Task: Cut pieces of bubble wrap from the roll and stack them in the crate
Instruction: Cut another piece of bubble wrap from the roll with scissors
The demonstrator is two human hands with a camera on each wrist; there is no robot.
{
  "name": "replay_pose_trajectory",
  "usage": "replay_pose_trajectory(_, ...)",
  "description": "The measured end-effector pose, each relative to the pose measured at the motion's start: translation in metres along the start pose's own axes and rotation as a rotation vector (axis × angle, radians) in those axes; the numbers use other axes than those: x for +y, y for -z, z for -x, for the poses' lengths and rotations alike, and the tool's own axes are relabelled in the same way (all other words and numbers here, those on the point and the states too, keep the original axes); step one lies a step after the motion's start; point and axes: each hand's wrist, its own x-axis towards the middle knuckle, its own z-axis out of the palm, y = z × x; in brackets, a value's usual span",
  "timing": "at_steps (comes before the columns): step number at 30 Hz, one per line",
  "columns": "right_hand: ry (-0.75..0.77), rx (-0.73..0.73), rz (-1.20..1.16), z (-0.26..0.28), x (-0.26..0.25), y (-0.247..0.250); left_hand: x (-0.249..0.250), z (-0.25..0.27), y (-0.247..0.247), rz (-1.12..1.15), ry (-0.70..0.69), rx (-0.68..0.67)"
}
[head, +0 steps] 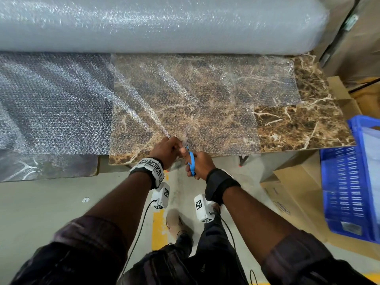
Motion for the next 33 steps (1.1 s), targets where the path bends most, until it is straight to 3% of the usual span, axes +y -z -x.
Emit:
replay_pose_trajectory(6, -0.053, -0.027, -0.06, 0.0, -0.004, 0.004, -0.001, 0.001, 0.0, 0.015, -0.03, 0.004)
replay_pose_trajectory(33, 0.024, 0.027, 0.027, -0.017, -0.021, -0.001, -0.004, 0.001, 0.0, 0.005, -0.052, 0.012)
